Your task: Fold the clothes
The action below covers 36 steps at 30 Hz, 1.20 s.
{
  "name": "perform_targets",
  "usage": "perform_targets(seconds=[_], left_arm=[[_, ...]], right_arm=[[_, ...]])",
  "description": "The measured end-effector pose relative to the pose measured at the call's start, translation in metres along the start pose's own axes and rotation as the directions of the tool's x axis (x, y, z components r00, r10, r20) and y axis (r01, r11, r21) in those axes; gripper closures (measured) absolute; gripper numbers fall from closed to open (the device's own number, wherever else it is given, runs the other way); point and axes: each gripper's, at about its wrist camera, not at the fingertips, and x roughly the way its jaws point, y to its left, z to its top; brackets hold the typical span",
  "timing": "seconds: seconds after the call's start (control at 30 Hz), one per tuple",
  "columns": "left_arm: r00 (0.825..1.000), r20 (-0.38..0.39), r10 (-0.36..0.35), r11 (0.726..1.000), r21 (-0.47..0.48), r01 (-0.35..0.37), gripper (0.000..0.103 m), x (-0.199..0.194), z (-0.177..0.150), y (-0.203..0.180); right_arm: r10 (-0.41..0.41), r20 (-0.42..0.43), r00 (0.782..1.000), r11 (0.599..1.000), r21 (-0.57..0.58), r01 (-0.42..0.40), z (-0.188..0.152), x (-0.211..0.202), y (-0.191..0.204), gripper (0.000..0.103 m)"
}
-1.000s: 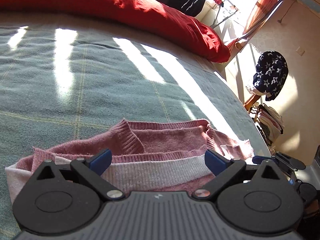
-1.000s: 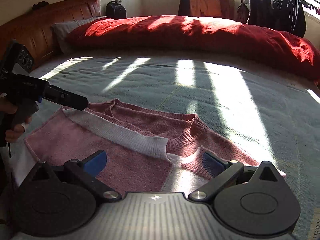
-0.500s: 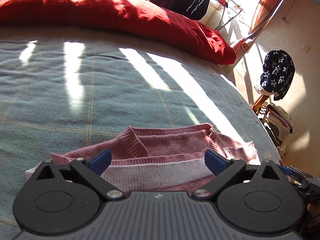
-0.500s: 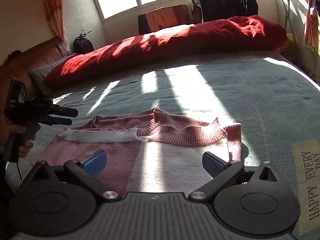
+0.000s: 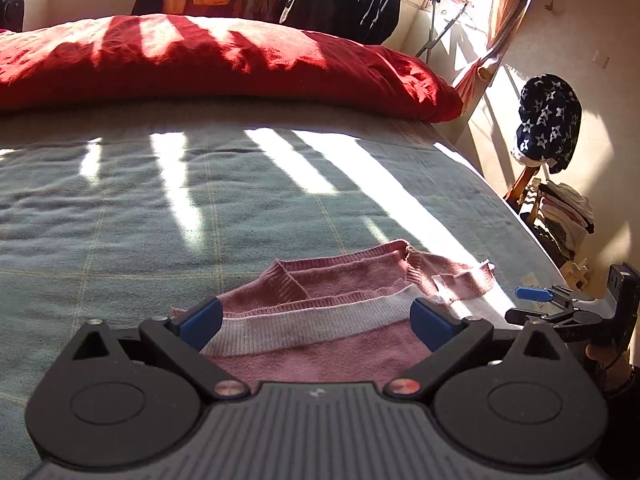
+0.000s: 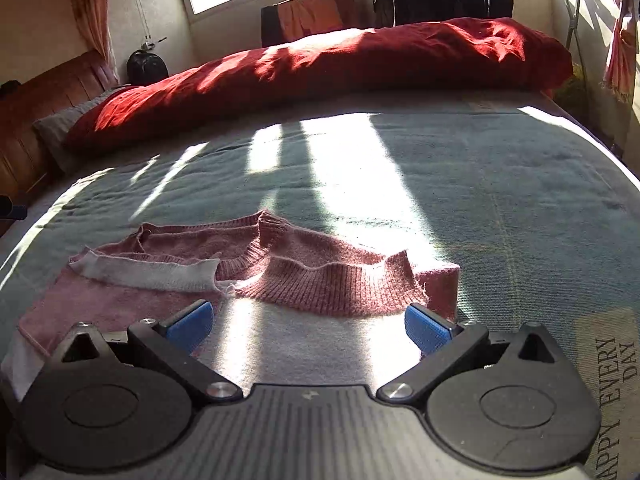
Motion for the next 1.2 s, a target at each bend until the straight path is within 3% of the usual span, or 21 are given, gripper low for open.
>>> perform_targets(seconds=[0.17, 0.3, 0.43, 0.5, 0.57, 0.7, 0.8, 0.9, 1.03, 1.2], left_arm=[[0.993, -0.101, -0.056, 0.998, 0.004, 0.057, 0.003, 0.010, -0.045, -0.013], [0.984, -0.167, -0.064, 0.997, -0.058, 0.055, 0.003, 0.021, -0.094, -0.004], [0.980, -0.181, -0.080, 0.986, -0.156, 0.052, 0.003, 0.026, -0.132, 0.020], [0.983, -0.157, -0.092, 0.981, -0.183, 0.063, 0.003, 0.016, -0.137, 0.021], [0.987, -0.142, -0.069, 0.983, -0.177, 0.043, 0.003, 0.003, -0.134, 0.013], [0.993, -0.081, -0.088, 0.987, -0.145, 0.076, 0.001, -0.016, -0.132, -0.007], [0.989, -0.105, -0.102, 0.983, -0.161, 0.084, 0.001, -0.005, -0.143, -0.012], [0.987, -0.147, -0.064, 0.984, -0.173, 0.038, 0.001, 0.010, -0.161, -0.009], [0.993, -0.101, -0.061, 0.980, -0.194, 0.041, 0.001, -0.003, -0.178, -0.004], [0.997, -0.079, 0.009, 0.992, -0.124, -0.019, 0.001, -0.024, -0.170, -0.016]], right_arm=[[0.076, 0.003, 0.997, 0.997, 0.026, -0.076, -0.027, -0.034, 0.018, 0.000], [0.117, -0.024, 0.993, 0.992, 0.060, -0.115, -0.052, -0.046, 0.027, 0.000], [0.142, -0.047, 0.989, 0.988, 0.063, -0.139, -0.069, -0.049, 0.033, 0.000], [0.141, -0.055, 0.988, 0.988, 0.067, -0.137, -0.075, -0.051, 0.033, 0.000], [0.134, -0.060, 0.989, 0.989, 0.066, -0.130, -0.079, -0.054, 0.032, 0.000], [0.149, -0.055, 0.987, 0.986, 0.085, -0.144, -0.080, -0.058, 0.031, 0.000], [0.182, -0.062, 0.981, 0.978, 0.111, -0.175, -0.081, -0.052, 0.035, 0.000], [0.210, -0.084, 0.974, 0.972, 0.122, -0.199, -0.085, -0.044, 0.040, 0.000], [0.174, -0.092, 0.980, 0.975, 0.152, -0.159, -0.093, -0.047, 0.032, 0.000], [0.163, -0.083, 0.983, 0.972, 0.186, -0.145, -0.095, -0.057, 0.020, 0.000]])
